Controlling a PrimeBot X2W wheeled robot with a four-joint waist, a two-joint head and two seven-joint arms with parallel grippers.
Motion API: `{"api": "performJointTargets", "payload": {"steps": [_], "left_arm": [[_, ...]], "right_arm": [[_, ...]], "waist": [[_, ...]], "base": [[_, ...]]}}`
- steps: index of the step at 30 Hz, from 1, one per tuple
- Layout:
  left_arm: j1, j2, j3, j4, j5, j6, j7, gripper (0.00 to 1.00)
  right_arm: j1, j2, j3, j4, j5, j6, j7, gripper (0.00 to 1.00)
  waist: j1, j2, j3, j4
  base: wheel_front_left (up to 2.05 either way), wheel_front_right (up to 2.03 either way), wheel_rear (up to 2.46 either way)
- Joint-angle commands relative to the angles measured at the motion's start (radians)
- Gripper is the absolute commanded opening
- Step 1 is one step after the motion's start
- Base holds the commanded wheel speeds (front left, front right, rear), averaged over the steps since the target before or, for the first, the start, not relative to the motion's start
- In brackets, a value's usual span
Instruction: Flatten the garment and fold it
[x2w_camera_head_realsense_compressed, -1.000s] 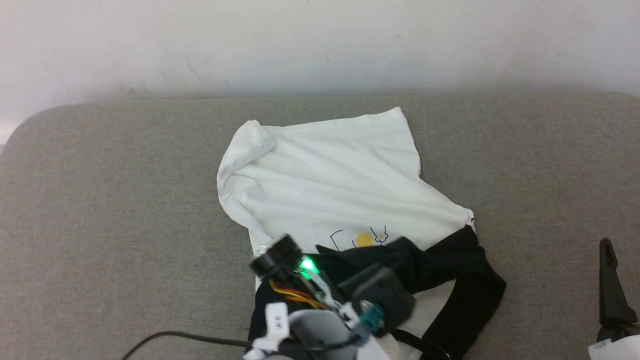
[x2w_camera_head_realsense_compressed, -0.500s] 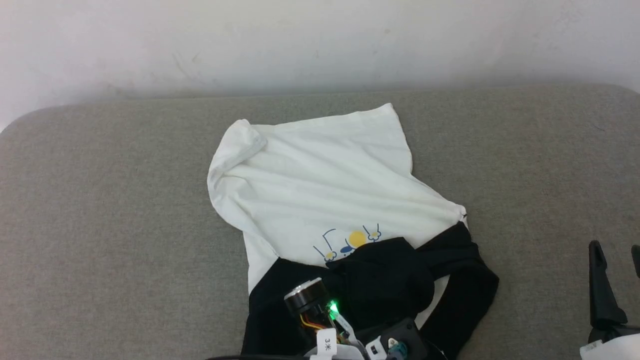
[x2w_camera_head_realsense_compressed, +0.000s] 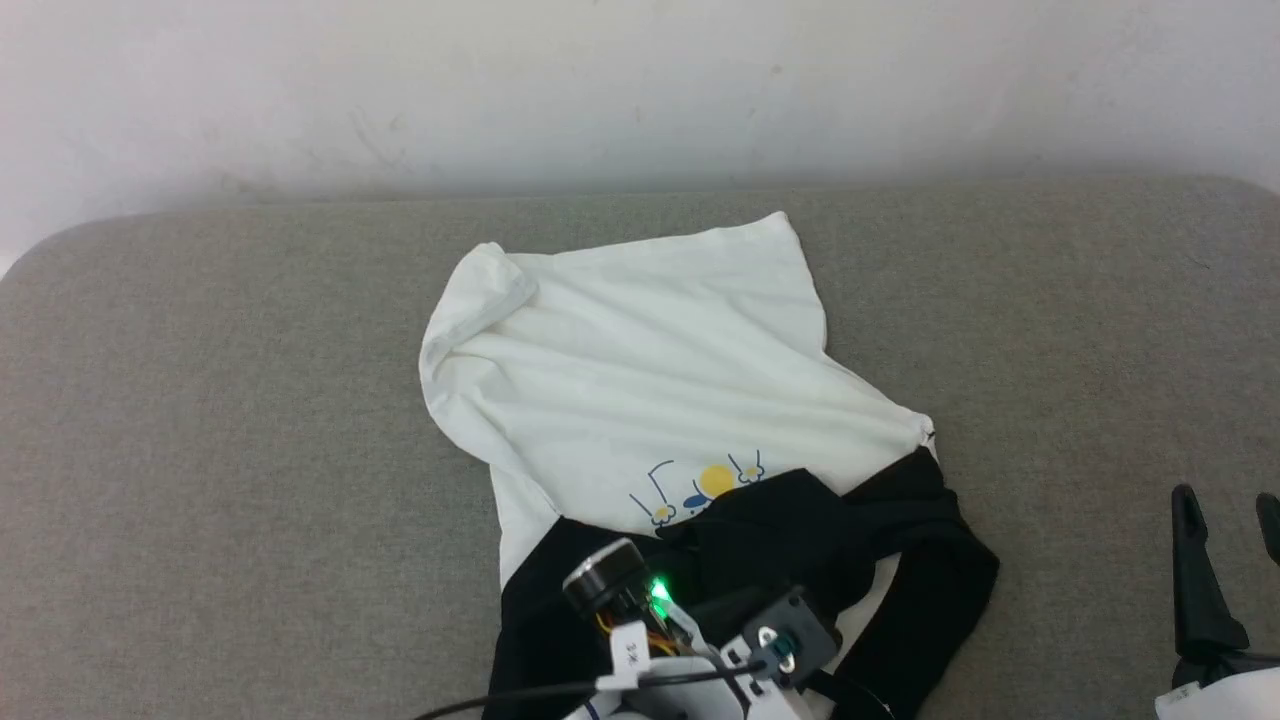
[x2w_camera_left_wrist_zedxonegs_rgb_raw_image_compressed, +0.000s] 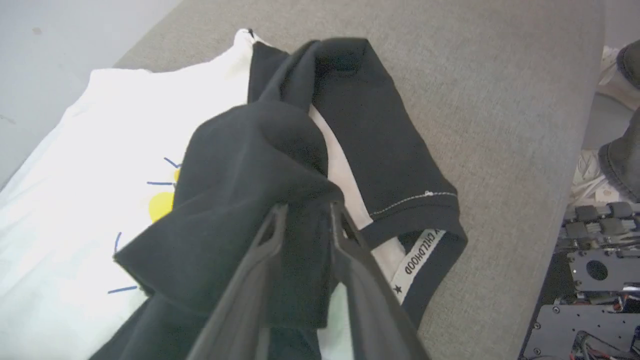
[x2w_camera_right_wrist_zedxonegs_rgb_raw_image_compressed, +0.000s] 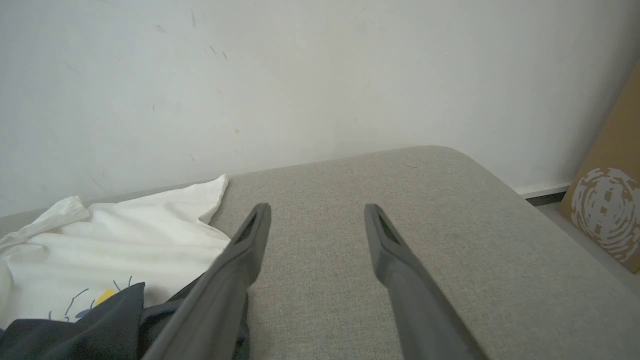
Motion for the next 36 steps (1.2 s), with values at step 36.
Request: {"api": "performJointTargets", "payload": {"steps": [36], "left_arm": [[0.687,0.258,0.703,-0.545,-0.177,0.49,-0.486,1.0]], "right_arm": [[0.026,0.002,-0.038,-0.066,0.002,-0.001,0.01,1.0]], "waist": [[-0.0001,0.0,-0.021,0.011]], "base": [[0.0,0.0,0.0]]}}
